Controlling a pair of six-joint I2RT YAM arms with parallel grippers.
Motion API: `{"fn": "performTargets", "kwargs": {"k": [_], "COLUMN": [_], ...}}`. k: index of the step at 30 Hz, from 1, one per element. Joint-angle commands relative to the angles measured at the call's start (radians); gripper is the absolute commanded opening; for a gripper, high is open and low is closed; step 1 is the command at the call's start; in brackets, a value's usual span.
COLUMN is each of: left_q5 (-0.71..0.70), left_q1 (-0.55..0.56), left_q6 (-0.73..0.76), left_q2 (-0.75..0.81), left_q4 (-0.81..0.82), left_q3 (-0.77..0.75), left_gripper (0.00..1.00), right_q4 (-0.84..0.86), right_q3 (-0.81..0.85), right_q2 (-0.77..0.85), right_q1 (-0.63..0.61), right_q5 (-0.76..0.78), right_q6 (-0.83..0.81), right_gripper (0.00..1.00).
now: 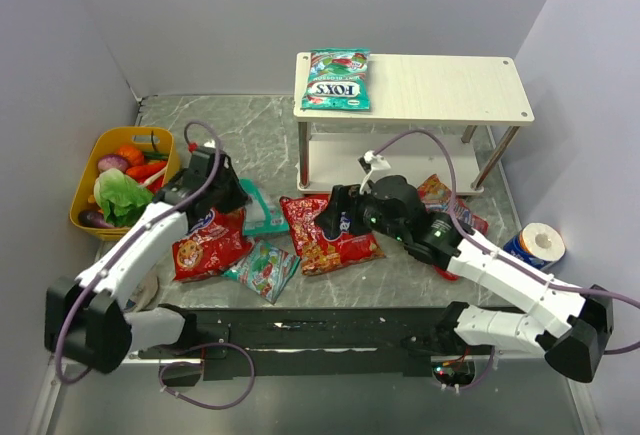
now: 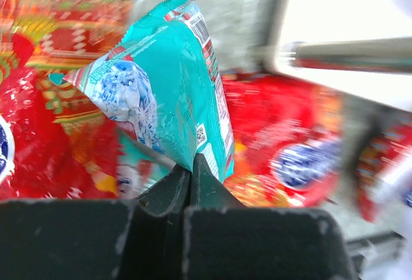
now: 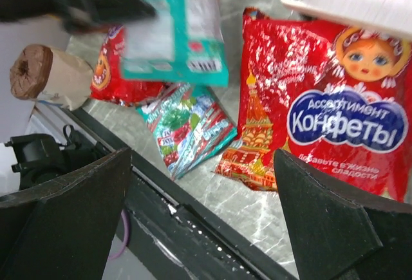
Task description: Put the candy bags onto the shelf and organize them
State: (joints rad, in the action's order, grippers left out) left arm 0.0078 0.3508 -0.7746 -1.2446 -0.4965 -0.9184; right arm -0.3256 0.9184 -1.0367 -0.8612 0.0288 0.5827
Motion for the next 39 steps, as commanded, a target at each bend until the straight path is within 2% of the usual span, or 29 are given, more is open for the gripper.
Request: {"fn": "performTargets", "kwargs": {"k": [1, 6, 12, 23, 30, 33, 36, 37, 39], "left_q5": [0.109, 0.288, 0.405, 0.777, 0.879, 0.886, 0.891, 0.893, 0.885], "left_q1": [-0.003, -0.003, -0.003, -0.003, -0.003, -0.003, -0.003, -0.003, -0.003], "left_q6": [0.047, 0.093, 0.155, 0.149, 0.101, 0.086, 0.063, 0.06, 0.061], "left_q2": [0.149, 0.301, 0.425, 0.499, 0.505, 0.513, 0.514, 0.514, 0.513], "left_q4": [-0.027, 0.022, 0.102, 0.325, 0.406, 0.424, 0.455, 0.463, 0.466], "left_q3": [-0.099, -0.094, -0.071, -0.042, -0.053, -0.054, -0.048, -0.045, -0.039], "left_gripper": [0.01, 0.01, 0.01, 0.01, 0.01, 0.01, 0.01, 0.01, 0.01], "right_q4": [0.04, 0.072, 0.105, 0.214, 0.206, 0.241, 0.295, 0.303, 0.312], "right_q3": [0.056, 0.12, 0.184, 0.143, 0.145, 0.126, 0.114, 0.115, 0.125], "right_q2": [-0.026, -0.043, -0.023, 0.012, 0.015, 0.027, 0.032, 0.027, 0.014], "right_q1": [-0.002, 0.001, 0.004, 0.008, 0.008, 0.01, 0.01, 0.01, 0.01], "right_q5": [-0.062, -0.11, -0.174, -0.254, -0.225, -0.228, -0.259, -0.271, -0.3], "right_q6": [0.043, 0.042, 0.025, 0.04, 0.055, 0.065, 0.077, 0.077, 0.086], "right_gripper": [0.98, 0.99, 1.0, 1.0, 0.97, 0.91, 0.78, 0.69, 0.6]}}
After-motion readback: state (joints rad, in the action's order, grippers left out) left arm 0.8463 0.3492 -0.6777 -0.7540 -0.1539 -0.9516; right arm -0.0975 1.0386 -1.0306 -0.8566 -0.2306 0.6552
